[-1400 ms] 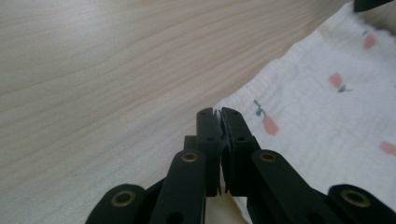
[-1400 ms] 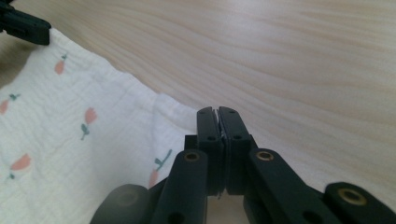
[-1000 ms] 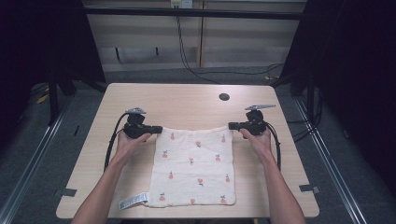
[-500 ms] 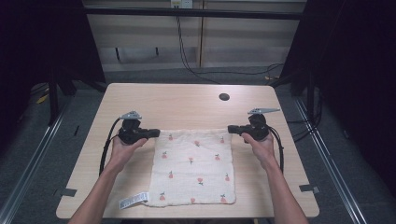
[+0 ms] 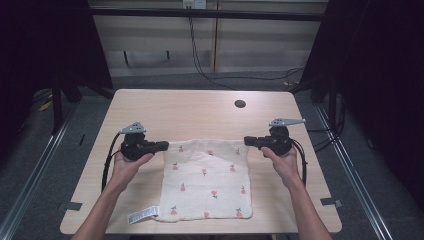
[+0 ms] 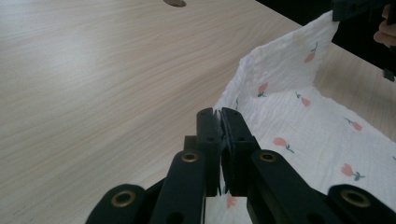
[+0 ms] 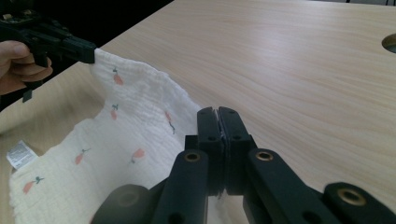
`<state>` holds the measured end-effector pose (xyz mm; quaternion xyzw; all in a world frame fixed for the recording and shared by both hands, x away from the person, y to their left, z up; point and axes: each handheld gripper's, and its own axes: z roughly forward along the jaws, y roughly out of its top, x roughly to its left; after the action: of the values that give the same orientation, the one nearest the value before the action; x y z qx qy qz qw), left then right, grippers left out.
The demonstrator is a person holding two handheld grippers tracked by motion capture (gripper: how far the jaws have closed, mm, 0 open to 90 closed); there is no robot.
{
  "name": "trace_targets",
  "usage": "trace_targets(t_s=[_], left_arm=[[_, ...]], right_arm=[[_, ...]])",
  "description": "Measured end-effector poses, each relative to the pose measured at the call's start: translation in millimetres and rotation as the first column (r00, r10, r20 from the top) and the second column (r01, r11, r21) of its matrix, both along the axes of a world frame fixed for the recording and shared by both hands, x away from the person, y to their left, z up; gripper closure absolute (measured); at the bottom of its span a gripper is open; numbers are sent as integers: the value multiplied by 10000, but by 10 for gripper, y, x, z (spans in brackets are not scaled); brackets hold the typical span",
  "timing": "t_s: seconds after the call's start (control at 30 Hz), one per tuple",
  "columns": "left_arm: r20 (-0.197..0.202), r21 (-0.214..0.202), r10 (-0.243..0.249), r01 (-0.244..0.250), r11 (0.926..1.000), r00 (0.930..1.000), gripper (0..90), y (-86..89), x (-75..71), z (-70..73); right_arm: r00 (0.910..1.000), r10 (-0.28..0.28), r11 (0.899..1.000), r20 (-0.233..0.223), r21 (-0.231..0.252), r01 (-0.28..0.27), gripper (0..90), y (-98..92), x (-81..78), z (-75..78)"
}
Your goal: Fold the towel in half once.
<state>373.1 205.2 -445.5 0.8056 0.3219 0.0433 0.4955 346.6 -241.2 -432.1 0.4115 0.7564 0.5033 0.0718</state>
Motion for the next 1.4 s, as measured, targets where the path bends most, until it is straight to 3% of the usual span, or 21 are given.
trace_targets(t_s=[0.1,0.57,0.67,0.73,1.17,1.23,1.4], left_arm=[[48,-176,-1,1,9998,10000,870,35,-46,39],[532,5,-362,362,9993,9979,870,99,-321,198],[465,-484,-407,430,9979,9981,869,146,-370,242],[543,-157,-482,491,9987,9974,870,144,-418,252],[292,350,-812,802,9962,9963,870,228,-795,241],[59,254,-843,842,9961,9964,869,232,-820,202],[-199,743,-1068,1080,9914,9941,869,222,-941,88]], right_arm=[[9998,113,9999,141,61,-114,892,22,-50,53],[9980,309,9995,550,-109,-304,892,-15,-424,181],[9977,262,9996,621,-116,-255,892,-48,-505,209],[9971,153,9998,742,-125,-144,892,-67,-567,229],[9958,675,9974,613,-278,-659,892,-31,-945,206],[9952,784,9965,588,-346,-764,892,-19,-978,190],[9966,786,9963,254,-377,-776,892,-37,-1033,80]])
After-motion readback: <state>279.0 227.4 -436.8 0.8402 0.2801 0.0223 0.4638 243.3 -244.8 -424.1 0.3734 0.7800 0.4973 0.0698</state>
